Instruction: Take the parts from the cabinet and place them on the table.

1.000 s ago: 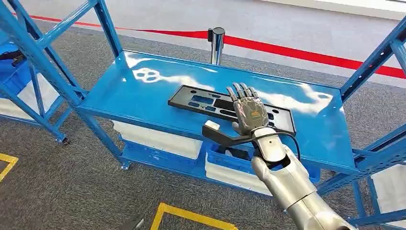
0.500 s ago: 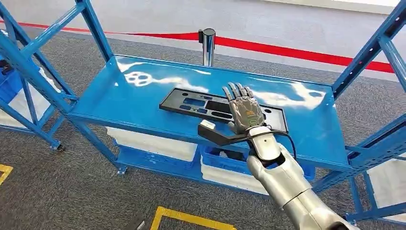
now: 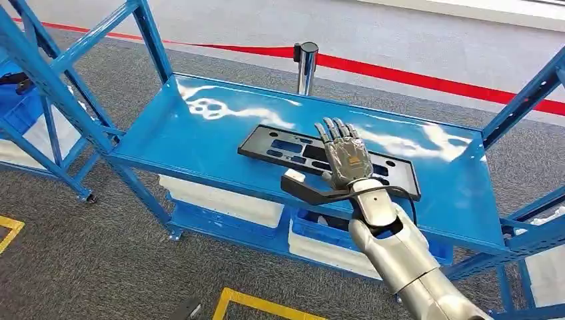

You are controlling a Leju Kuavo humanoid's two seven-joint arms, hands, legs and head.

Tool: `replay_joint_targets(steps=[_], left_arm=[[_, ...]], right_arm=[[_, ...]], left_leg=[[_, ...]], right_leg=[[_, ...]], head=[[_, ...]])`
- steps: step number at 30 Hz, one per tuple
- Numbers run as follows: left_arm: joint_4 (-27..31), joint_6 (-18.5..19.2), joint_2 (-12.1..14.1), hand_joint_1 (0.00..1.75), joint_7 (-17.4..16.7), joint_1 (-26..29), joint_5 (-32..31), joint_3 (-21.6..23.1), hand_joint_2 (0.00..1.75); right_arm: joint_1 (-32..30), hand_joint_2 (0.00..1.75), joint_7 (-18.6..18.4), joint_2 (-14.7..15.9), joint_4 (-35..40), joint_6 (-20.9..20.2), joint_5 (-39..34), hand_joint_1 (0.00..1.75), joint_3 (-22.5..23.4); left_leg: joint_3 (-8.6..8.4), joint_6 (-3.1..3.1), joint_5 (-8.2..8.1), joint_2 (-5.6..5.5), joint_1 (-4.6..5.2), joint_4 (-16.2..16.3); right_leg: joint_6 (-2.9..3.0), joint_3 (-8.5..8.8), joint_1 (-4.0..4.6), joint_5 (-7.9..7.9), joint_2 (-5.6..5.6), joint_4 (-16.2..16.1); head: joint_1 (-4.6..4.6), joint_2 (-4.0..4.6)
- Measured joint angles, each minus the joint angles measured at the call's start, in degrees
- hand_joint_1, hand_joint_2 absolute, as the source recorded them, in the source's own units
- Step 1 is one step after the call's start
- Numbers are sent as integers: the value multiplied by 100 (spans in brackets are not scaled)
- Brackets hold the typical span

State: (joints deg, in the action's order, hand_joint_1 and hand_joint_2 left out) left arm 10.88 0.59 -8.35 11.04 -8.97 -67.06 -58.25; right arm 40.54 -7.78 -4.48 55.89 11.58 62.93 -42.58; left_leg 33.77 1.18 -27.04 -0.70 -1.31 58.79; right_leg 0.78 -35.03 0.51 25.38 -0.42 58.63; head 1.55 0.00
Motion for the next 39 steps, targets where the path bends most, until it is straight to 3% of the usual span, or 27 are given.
replay_joint_targets(steps=[3, 4, 5, 6, 8, 9, 10, 11, 12, 14, 15, 16, 18, 21, 22, 24, 25, 26, 27, 29, 30, 31, 34, 35, 36, 37, 39], left_arm=[[0, 0, 0, 0, -2, 0, 0, 0, 0], [2, 0, 0, 0, -2, -4, 0, 0, 0], [0, 2, 0, 0, -2, -5, 0, 0, 0], [2, 2, 0, 0, -2, -6, 0, 0, 0], [2, 2, 2, 0, -2, -3, 4, 0, 0], [0, 2, 2, 0, -2, 5, 20, 0, 0], [0, 2, 2, 0, -2, 10, 24, 0, 0], [0, 2, 4, 0, -2, 11, 35, 0, 0], [0, 0, 7, 0, 0, 9, 48, 0, 0], [2, 0, 31, 0, 2, 7, 70, 0, 0], [2, 0, 31, 0, 4, 6, 74, 0, 0], [2, 0, 31, 0, 4, 0, 83, 0, 0], [0, 2, 31, 0, 9, 8, 85, 0, 0], [2, -2, 35, 0, 11, 3, 85, -2, 0], [4, -2, 37, 0, 11, -6, 87, 0, 0], [4, 0, 37, 0, 11, -1, 87, 0, 0], [4, 0, 37, 0, 9, 9, 89, 0, 0], [2, 0, 37, 0, 6, 12, 94, 0, 0], [2, 0, 37, 0, 2, 12, 96, 0, 0], [2, 0, 37, 0, 0, 11, 105, -2, 0], [2, -2, 35, 0, -2, 12, 105, 0, 0], [0, 0, 24, 0, -4, 10, 105, 0, 0], [-2, 0, 24, 0, -9, 16, 103, 0, 0], [-2, 4, 24, 0, -9, 13, 103, 0, 0], [-2, 2, 24, 0, -9, 13, 101, 0, 0], [0, 2, 28, 0, -9, 7, 94, 0, 0], [0, 2, 31, 0, -28, 9, 83, 0, 0]], right_arm=[[11, 175, 7, -4, 0, -24, -2, 0, -2], [21, 175, 7, -4, 0, -28, 0, 0, -2], [22, 175, 9, -13, 0, -28, 0, 0, -2], [37, 175, 11, -20, 0, -31, 0, 0, -2], [44, 175, 20, -31, -2, -66, -9, 0, -4], [38, 175, 20, -33, -11, -127, -33, 0, -7], [37, 175, 11, -33, -24, -228, -64, 0, -11], [38, 175, -20, -33, -54, -441, -122, 0, -20], [42, 175, -35, -33, -72, -595, -157, 0, -24], [94, 175, -55, -37, -114, -865, -258, 0, -46], [133, 175, -59, -42, -140, -936, -293, 0, -66], [165, 175, -61, -48, -168, -985, -330, 0, -85], [183, 175, -61, -70, -205, -1023, -378, 0, -120], [194, 175, -59, -101, -280, -1040, -428, 0, -175], [223, 175, -59, -105, -308, -1040, -433, 0, -188], [233, 175, -59, -114, -361, -1040, -452, 0, -210], [220, 175, -55, -114, -402, -1045, -478, 0, -225], [206, 175, -48, -114, -433, -1051, -492, 0, -243], [200, 175, -44, -116, -459, -1054, -501, 0, -249], [212, 175, -42, -131, -485, -1053, -518, 0, -262], [219, 175, -42, -138, -494, -1054, -533, 0, -269], [226, 175, -42, -146, -511, -1054, -548, 0, -271], [240, 175, -59, -175, -586, -1049, -623, 0, -297], [250, 175, -61, -177, -616, -1043, -645, 0, -297], [245, 175, -61, -192, -636, -1034, -653, 0, -299], [266, 175, -76, -199, -677, -1023, -671, 0, -299], [267, 175, -92, -219, -794, -997, -704, 0, -306]], left_leg=[[-12, 82, 10, 10, -19, -63], [-39, 128, 13, 10, 1, -91], [-41, 140, -28, 24, -15, -47], [-10, 146, -83, 29, -4, 50], [449, 144, -572, 25, 8, 1001], [684, 148, -727, 25, 10, 1450], [843, 152, -762, 25, 10, 1726], [882, 156, -683, 26, 5, 1733], [776, 156, -474, 28, -5, 1454], [322, 165, 61, 34, -30, 438], [153, 182, 154, 46, -54, 52], [124, 155, 128, 18, -41, -14], [143, 106, 115, 8, -11, 17], [139, 31, 110, -1, -34, 15], [135, 9, 107, 0, -35, 15], [124, -15, 91, 10, -35, 15], [117, -28, 79, 12, -35, 16], [105, -30, 69, 9, -34, 16], [87, -30, 56, 0, -28, 16], [20, -26, 26, -12, -10, 9], [-9, -26, 13, -13, -17, -9], [-20, 0, -2, -16, 3, -20], [-43, 84, 2, -6, -34, -88], [-72, 125, 8, -7, -15, -125], [-73, 135, -24, 24, -20, -61], [22, 133, -171, 26, 17, 162], [466, 139, -596, 25, 15, 1065]], right_leg=[[5, 4, 24, 24, -10, -74], [21, 33, 2, 6, -15, -133], [27, 86, -58, -24, -9, -189], [31, 107, -54, -22, -14, -196], [84, 138, -47, 8, -4, -194], [95, 142, -41, 15, -3, -192], [98, 146, -41, 22, -4, -192], [101, 157, -43, 31, -5, -189], [87, 174, -49, 46, -10, -186], [30, 212, -74, 99, -21, -149], [-8, 216, -69, 131, -22, -129], [-44, 200, -3, 167, -30, -78], [-47, 208, -25, 165, -27, -101], [-95, 173, -60, 274, -13, 9], [-118, 26, -68, 445, -11, 311], [-143, -455, -75, 811, -10, 1226], [-145, -666, -75, 885, -9, 1578], [-142, -762, -74, 833, -9, 1674], [-131, -730, -71, 665, -9, 1527], [-60, -356, -38, 107, -9, 636], [11, -144, 9, -113, -9, 163], [82, -22, 50, -63, -3, -52], [113, -16, 86, -31, -14, -114], [120, 19, 72, -53, -16, -184], [97, 86, -14, -98, -8, -262], [121, 113, -9, -86, -9, -276], [147, 143, -2, -59, -2, -266]], head=[[-13, 0], [-11, 0], [0, 0], [-2, 0], [85, 0], [94, 0], [109, 0], [129, 0], [146, 0], [175, 0], [210, 0], [258, 0], [148, 0], [119, 0], [46, 0], [35, 0], [26, 0], [18, 0], [13, 0], [7, 0], [6, 0], [26, 0], [-11, 0], [-16, 0], [-13, 0], [6, 0], [74, 0]])
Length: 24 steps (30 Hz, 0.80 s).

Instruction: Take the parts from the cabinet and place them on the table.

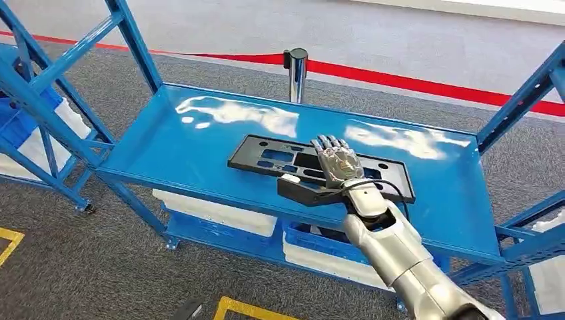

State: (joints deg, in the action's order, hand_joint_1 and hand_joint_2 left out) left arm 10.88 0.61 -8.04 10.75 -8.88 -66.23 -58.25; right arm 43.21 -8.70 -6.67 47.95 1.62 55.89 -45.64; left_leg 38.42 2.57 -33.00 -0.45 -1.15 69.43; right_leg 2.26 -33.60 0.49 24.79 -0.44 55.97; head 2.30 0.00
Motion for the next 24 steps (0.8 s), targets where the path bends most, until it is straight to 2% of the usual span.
replay_joint_targets(steps=[1, 2, 3, 4, 6, 7, 8, 9, 11, 12, 13, 14, 16, 17, 18, 19, 20, 21, 22, 23, 24], left_arm=[[-2, 2, 0, 0, -13, 12, -11, 0, 0], [-2, 2, 0, 0, -20, 20, -15, 0, 0], [-2, 2, 0, 0, -24, 23, -15, 0, 0], [0, 0, 2, 0, -29, 19, -20, 2, 0], [0, 0, 9, 0, -33, 8, -33, 4, 0], [-2, 0, 7, 0, -33, -1, -33, 7, 0], [-2, 0, 4, 0, -35, -5, -35, 13, 0], [-2, 2, 4, 0, -42, -2, -40, 15, 0], [-2, 2, 4, 0, -48, -1, -50, 24, 0], [-2, 0, 4, 0, -53, -2, -53, 31, 0], [2, -13, 7, 0, -59, -5, -55, 35, 0], [2, -18, 7, 0, -66, -12, -55, 37, 0], [2, -37, 4, 0, -79, -11, -55, 46, 0], [2, -37, 4, 0, -72, 3, -55, 46, 0], [2, -35, 4, 0, -64, 13, -55, 48, 0], [2, -37, 4, 0, -61, 11, -55, 50, 0], [2, -37, 4, 0, -57, 6, -55, 59, 0], [2, -37, 4, 0, -57, 1, -55, 74, 0], [2, -53, -2, 0, -57, 0, -55, 90, 0], [2, -52, -2, 0, -57, -1, -55, 103, 0], [2, -52, -2, 0, -57, -1, -55, 114, 0]], right_arm=[[-6, 175, -7, 0, -83, 17, -15, 0, 0], [-9, 175, -11, -4, -161, 35, -28, 0, 0], [-14, 175, -13, -4, -234, 63, -33, 0, 0], [-14, 175, -20, -4, -299, 92, -35, 0, 0], [-14, 175, -31, -9, -419, 140, -48, 0, 4], [-6, 175, -31, -9, -468, 153, -48, 0, 7], [3, 175, -37, -11, -511, 164, -50, 0, 9], [3, 175, -37, -15, -538, 181, -57, 0, 11], [3, 175, -37, -24, -612, 197, -68, 0, 13], [3, 175, -33, -26, -653, 214, -70, 0, 18], [16, 175, -28, -28, -693, 236, -76, 0, 26], [24, 175, -26, -31, -739, 260, -79, 0, 39], [1, 175, 0, -37, -839, 269, -85, 0, 46], [-20, 175, 15, -37, -887, 293, -92, 0, 48], [-17, 175, 24, -37, -913, 319, -96, 0, 59], [-3, 175, 31, -50, -940, 319, -103, 0, 61], [6, 175, 33, -55, -966, 321, -113, 0, 63], [14, 175, 35, -63, -986, 328, -122, 10, 68], [26, 175, 41, -70, -1007, 334, -125, 40, 72], [38, 175, 50, -81, -1031, 339, -129, 40, 74], [42, 175, 55, -96, -1058, 345, -131, 117, 74]], left_leg=[[229, 6, -135, 0, 7, 427], [354, 14, -131, 1, 4, 619], [344, 14, -2, 2, -4, 526], [201, 14, 248, 3, -15, 158], [-306, 17, 787, 11, -44, -947], [-394, 22, 730, 10, -35, -1121], [-389, -15, 766, -9, -37, -1145], [-382, -26, 758, -11, -23, -1136], [-378, -89, 755, -16, -2, -1130], [-396, -106, 763, -12, -31, -1147], [-397, -133, 759, -13, -41, -1146], [-399, -144, 754, -9, -41, -1147], [-400, -157, 744, -4, -44, -1146], [-401, -162, 739, -3, -43, -1144], [-411, -162, 732, -3, -43, -1144], [-427, -160, 727, -6, -43, -1145], [-451, -158, 720, -9, -42, -1149], [-476, -148, 713, -17, -43, -1154], [-495, -143, 711, -19, -54, -1168], [-489, -106, 694, -30, -25, -1164], [-482, -71, 700, -24, -39, -1172]], right_leg=[[2, 11, 3, 12, 0, 2], [2, 22, 3, 24, 0, 4], [-4, 36, 0, 41, -1, 7], [-16, 53, -6, 64, -10, 21], [-81, 111, -17, 129, -19, 58], [-118, 117, 16, 157, -21, 72], [-130, 104, 31, 177, -27, 93], [-131, 105, 33, 177, -26, 91], [-143, 110, 6, 185, -24, 91], [-166, 101, -10, 232, -16, 120], [-202, 17, -8, 362, -12, 308], [-225, -162, -23, 555, -11, 675], [-254, -661, -48, 926, -8, 1627], [-260, -845, -63, 974, -7, 1933], [-261, -879, -67, 878, -6, 1925], [-252, -764, -64, 661, -6, 1648], [-235, -548, -62, 398, -6, 1188], [-209, -272, -55, 149, -6, 636], [-157, -34, -34, 22, 2, 178], [-153, 8, 11, 87, 11, 73], [-150, -9, 19, 78, 5, 82]], head=[[4, 0], [24, 0], [31, 0], [44, 0], [89, 0], [112, 0], [97, 0], [65, 0], [39, 0], [44, 0], [2, 0], [-42, 0], [-50, 0], [-63, 0], [-66, 0], [-70, 0], [-74, 0], [-72, 0], [-79, 0], [-88, 0], [-85, 0]])
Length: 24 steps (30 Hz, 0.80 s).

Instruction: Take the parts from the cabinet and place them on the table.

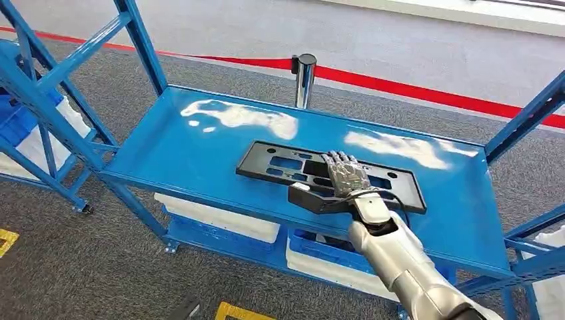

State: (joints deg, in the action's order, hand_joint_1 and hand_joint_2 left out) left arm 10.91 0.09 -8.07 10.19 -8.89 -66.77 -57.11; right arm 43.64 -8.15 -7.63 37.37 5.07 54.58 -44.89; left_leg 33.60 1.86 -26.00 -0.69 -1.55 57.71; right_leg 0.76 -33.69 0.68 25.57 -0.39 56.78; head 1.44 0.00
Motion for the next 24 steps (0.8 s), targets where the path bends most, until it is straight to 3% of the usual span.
replay_joint_targets(steps=[2, 3, 4, 5, 6, 7, 8, 9, 10, 12, 13, 14, 16, 19, 20, 22, 23, 24], left_arm=[[0, 0, 0, 0, 0, 4, 0, 20, 0], [-2, 0, 0, 0, 0, -1, 0, 24, 0], [0, 0, 2, 0, 0, 1, 0, 26, 0], [0, -2, 2, 0, 0, -1, 0, 28, 0], [-2, -2, 2, 0, 0, 1, 0, 31, 0], [-2, -2, 2, 0, 0, 5, 0, 31, 0], [-2, -2, 2, 0, -2, 13, 0, 31, 0], [-2, -2, 2, 0, -2, 18, 2, 31, 0], [-2, -4, 2, 0, -2, 19, 2, 31, 0], [0, -9, 11, 0, 0, 6, 2, 31, 0], [-2, -9, 11, 0, 0, 1, 2, 33, 0], [-4, -9, 7, 0, 2, -6, 2, 33, 0], [-4, -9, 7, 0, 0, 2, 7, 35, 0], [-2, -17, 9, 0, 0, 1, 22, 33, 0], [0, -17, 9, 0, 9, -10, 24, 33, 0], [0, -18, 9, 0, 9, -11, 24, 33, 0], [0, -17, 9, 0, 4, -2, 24, 33, 0], [0, -15, 9, 0, 2, 4, 26, 33, 0]], right_arm=[[-1, 175, 9, -2, -59, 17, 0, 110, 4], [0, 175, 13, -6, -74, 26, 0, 105, 17], [9, 175, 15, -24, -94, 28, 0, 99, 28], [14, 175, 20, -28, -107, 33, 0, 99, 33], [5, 175, 20, -35, -125, 33, 0, 136, 33], [-6, 175, 22, -35, -142, 37, 0, 141, 33], [-16, 175, 22, -37, -157, 37, 0, 141, 33], [-25, 175, 22, -37, -177, 42, 2, 148, 33], [-27, 175, 28, -39, -190, 52, 4, 148, 33], [-26, 175, 39, -48, -208, 90, 13, 155, 39], [-26, 175, 39, -48, -214, 103, 26, 155, 46], [-22, 175, 39, -48, -225, 118, 37, 155, 52], [-22, 175, 48, -52, -238, 144, 48, 154, 70], [-19, 175, 70, -50, -247, 160, 66, 150, 83], [-11, 175, 77, -52, -247, 171, 66, 155, 85], [-19, 175, 76, -50, -258, 181, 70, 152, 85], [-30, 175, 79, -50, -264, 190, 81, 152, 85], [-38, 175, 79, -50, -271, 197, 81, 152, 85]], left_leg=[[-33, 64, 24, 11, -18, -62], [-39, 101, 9, 19, 8, -48], [-5, 97, -73, 28, -8, 65], [140, 91, -313, 24, 12, 404], [347, 99, -555, 23, 19, 862], [582, 103, -768, 23, 23, 1372], [748, 109, -864, 24, 21, 1723], [795, 114, -834, 26, 18, 1806], [702, 114, -681, 26, 10, 1606], [206, 119, -170, 31, -13, 574], [-29, 136, -11, 37, -33, 105], [-61, 127, -56, 17, -22, 13], [-20, 65, -48, 6, -1, 43], [-13, -33, -28, 9, -18, 44], [-10, -57, -26, 9, -21, 44], [-9, -63, -27, 17, -21, 40], [-7, -67, -30, 20, -20, 42], [-7, -71, -34, 20, -19, 42]], right_leg=[[21, 2, 19, -14, -10, -10], [48, 38, -38, -72, -11, -87], [46, 48, -55, -87, -9, -106], [87, 47, -61, -82, -4, -103], [90, 50, -59, -83, -3, -103], [96, 44, -55, -78, -2, -99], [96, 41, -54, -78, -2, -95], [95, 39, -55, -77, -3, -89], [92, 39, -61, -72, -5, -80], [49, 52, -84, -42, -14, -40], [8, 56, -86, -16, -14, -12], [-28, 38, -31, 14, -19, 25], [-38, 25, -38, 3, -19, 21], [-89, -14, -75, 99, -5, 118], [-108, -125, -79, 273, -4, 375], [-132, -566, -93, 698, -3, 1294], [-137, -786, -97, 833, -2, 1722], [-137, -899, -97, 829, -2, 1898]], head=[[-4, 0], [6, 0], [0, 0], [40, 0], [96, 0], [103, 0], [111, 0], [118, 0], [129, 0], [170, 0], [199, 0], [241, 0], [146, 0], [118, 0], [63, 0], [42, 0], [26, 0], [24, 0]])
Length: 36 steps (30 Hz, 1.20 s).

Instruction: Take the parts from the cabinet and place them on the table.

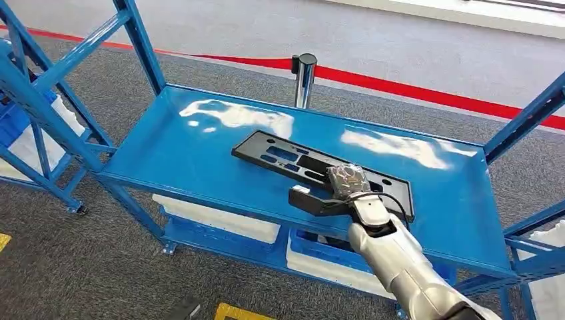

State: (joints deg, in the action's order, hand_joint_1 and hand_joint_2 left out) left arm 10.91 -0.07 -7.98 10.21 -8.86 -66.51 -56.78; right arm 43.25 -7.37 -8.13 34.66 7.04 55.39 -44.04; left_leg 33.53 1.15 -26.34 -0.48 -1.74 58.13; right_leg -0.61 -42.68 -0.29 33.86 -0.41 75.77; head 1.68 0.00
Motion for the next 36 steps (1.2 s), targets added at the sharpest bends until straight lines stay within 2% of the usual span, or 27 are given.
replay_joint_targets(steps=[1, 2, 4, 5, 8, 9, 10, 12, 14, 15, 16, 17, 19, 20, 21, 23, 24, 26, 27, 29, 30, 31, 32, 33, 34, 35, 36], left_arm=[[0, 2, 0, 0, 0, -1, 0, 0, 0], [0, 0, 0, 0, 2, -6, 7, 0, 0], [0, -2, 0, 0, 7, -12, 13, 0, 0], [-2, 0, -9, 0, 9, -13, 13, 0, 0], [-2, 0, -9, 0, 11, -6, 13, 0, 0], [-2, 2, -11, 0, 18, -9, 13, 2, 0], [-2, 0, -9, 0, 26, -11, 15, 2, 0], [-2, 0, -9, 0, 46, -13, 13, 2, 0], [-2, 9, -7, 0, 74, 5, 13, 2, 0], [-2, 11, -7, 0, 85, 13, 15, 2, 0], [-4, 15, -7, 0, 85, 16, 15, 2, 0], [-2, 15, -5, 0, 85, 15, 31, 2, 0], [-2, 13, 2, 0, 85, 8, 42, 2, 0], [-4, 15, 0, 0, 96, 5, 52, 2, 0], [-4, 15, 0, 0, 103, 0, 59, 2, 0], [-4, 17, -2, 0, 120, 9, 66, 2, 0], [-4, 17, 0, 0, 127, 9, 66, 2, 0], [-2, 15, 0, 0, 131, 7, 66, 0, 0], [0, 15, 0, 0, 136, 1, 68, 0, 0], [0, 15, 0, 0, 133, 8, 83, 2, 0], [0, 15, 0, 0, 133, 23, 96, 2, 0], [-2, 17, 0, 0, 138, 32, 120, 0, 0], [-2, 15, 0, 0, 144, 36, 140, 0, 0], [-2, 15, 0, 0, 157, 37, 164, 0, 0], [-2, 15, 0, 0, 171, 37, 177, 0, 0], [0, 13, 0, 0, 186, 39, 181, 0, 0], [-2, 15, -2, 0, 188, 41, 184, 0, 0]], right_arm=[[-1, 175, 0, 0, -4, 9, 2, 152, 0], [4, 175, 0, 0, -4, 13, 2, 155, 2], [19, 175, 0, 0, -4, 24, 2, 154, 13], [33, 175, 0, 0, -4, 26, 4, 155, 22], [40, 175, 2, 0, -9, 42, 7, 152, 37], [48, 175, 2, 4, -9, 44, 11, 152, 48], [50, 175, 2, -4, -9, 48, 15, 152, 55], [55, 175, 0, -9, -9, 55, 17, 150, 57], [20, 175, 4, -7, -17, 59, 20, 148, 59], [5, 175, 4, -7, -17, 61, 22, 148, 59], [-4, 175, 9, -7, -17, 68, 22, 150, 63], [-4, 175, 11, -4, -17, 79, 22, 150, 72], [-4, 175, 13, 0, -17, 83, 20, 150, 98], [-3, 175, 13, 2, -17, 83, 17, 150, 111], [-3, 175, 13, 11, -15, 87, 15, 150, 135], [-5, 175, 20, 13, -15, 96, 7, 150, 160], [-8, 175, 17, 20, -15, 96, 7, 150, 162], [-4, 175, 20, 26, -15, 103, 4, 150, 179], [-2, 175, 20, 28, -15, 107, 0, 148, 188], [-31, 175, 24, 35, -15, 140, -24, 148, 190], [-57, 175, 39, 42, -11, 159, -42, 147, 201], [-84, 175, 48, 50, 9, 184, -61, 147, 216], [-106, 175, 61, 66, 55, 199, -85, 147, 241], [-121, 175, 66, 83, 124, 210, -105, 147, 256], [-134, 175, 77, 105, 201, 214, -120, 150, 284], [-138, 175, 92, 127, 275, 225, -138, 150, 315], [-138, 175, 105, 138, 325, 236, -140, 152, 332]], left_leg=[[-6, 1, -1, -3, 1, 0], [-16, 1, -2, -10, 3, -2], [-47, 4, -8, -21, 6, -16], [-48, 20, -14, -22, 9, -18], [-50, 111, -1, -17, -11, -64], [-66, 151, 14, -15, -8, -99], [-70, 174, -25, 2, -2, -51], [192, 171, -401, 8, 33, 518], [629, 178, -807, 7, 41, 1464], [758, 183, -856, 8, 40, 1734], [747, 189, -758, 9, 32, 1697], [597, 190, -551, 11, 21, 1376], [84, 200, -71, 20, -1, 327], [-72, 213, -41, 29, -18, -4], [-75, 167, -25, -7, -13, -41], [-46, 119, -28, -8, 27, -8], [-39, 84, -26, -9, 31, -1], [-38, 24, 0, -1, -3, -16], [-38, 13, 1, 1, -5, -18], [-33, 5, -4, 11, -6, -18], [-32, 5, -4, 15, -7, -15], [-34, 5, -4, 13, -8, -15], [-37, 5, -4, 5, -7, -14], [-43, 5, -4, -4, -7, -15], [-54, 7, -5, -12, -6, -19], [-57, 9, -4, -16, -18, -27], [-40, 42, -3, -18, 10, -24]], right_leg=[[9, 47, 4, -144, 0, -125], [26, 204, 9, -372, -1, -477], [96, 726, 36, -859, 0, -1538], [154, 886, 77, -862, 2, -1878], [158, 872, 128, -858, 2, -1889], [181, 882, 127, -882, 0, -1928], [186, 933, 29, -947, 5, -2019], [222, 935, 39, -944, 9, -2028], [234, 935, 47, -936, 10, -2027], [234, 934, 47, -935, 9, -2019], [236, 934, 45, -930, 8, -2007], [230, 934, 38, -921, 2, -1989], [180, 948, 15, -880, -6, -1938], [146, 945, 32, -860, -10, -1919], [122, 931, 72, -836, -19, -1884], [104, 924, 59, -851, -18, -1895], [97, 921, 49, -850, -18, -1890], [50, 859, 34, -698, -6, -1727], [30, 713, 21, -490, -4, -1399], [1, 232, 2, -47, -2, -380], [-1, 63, -3, 33, 0, -49], [-1, 36, -3, -19, 0, -23], [6, 139, -1, -181, 0, -240], [21, 346, 4, -417, 0, -673], [46, 654, 16, -694, 0, -1287], [102, 900, 36, -860, 0, -1777], [123, 953, 92, -819, 3, -1902]], head=[[-2, 0], [-4, 0], [-11, 0], [-9, 0], [-15, 0], [-26, 0], [-15, 0], [31, 0], [83, 0], [98, 0], [107, 0], [125, 0], [153, 0], [186, 0], [217, 0], [107, 0], [103, 0], [83, 0], [33, 0], [24, 0], [13, 0], [9, 0], [2, 0], [0, 0], [0, 0], [-9, 0], [-4, 0]])
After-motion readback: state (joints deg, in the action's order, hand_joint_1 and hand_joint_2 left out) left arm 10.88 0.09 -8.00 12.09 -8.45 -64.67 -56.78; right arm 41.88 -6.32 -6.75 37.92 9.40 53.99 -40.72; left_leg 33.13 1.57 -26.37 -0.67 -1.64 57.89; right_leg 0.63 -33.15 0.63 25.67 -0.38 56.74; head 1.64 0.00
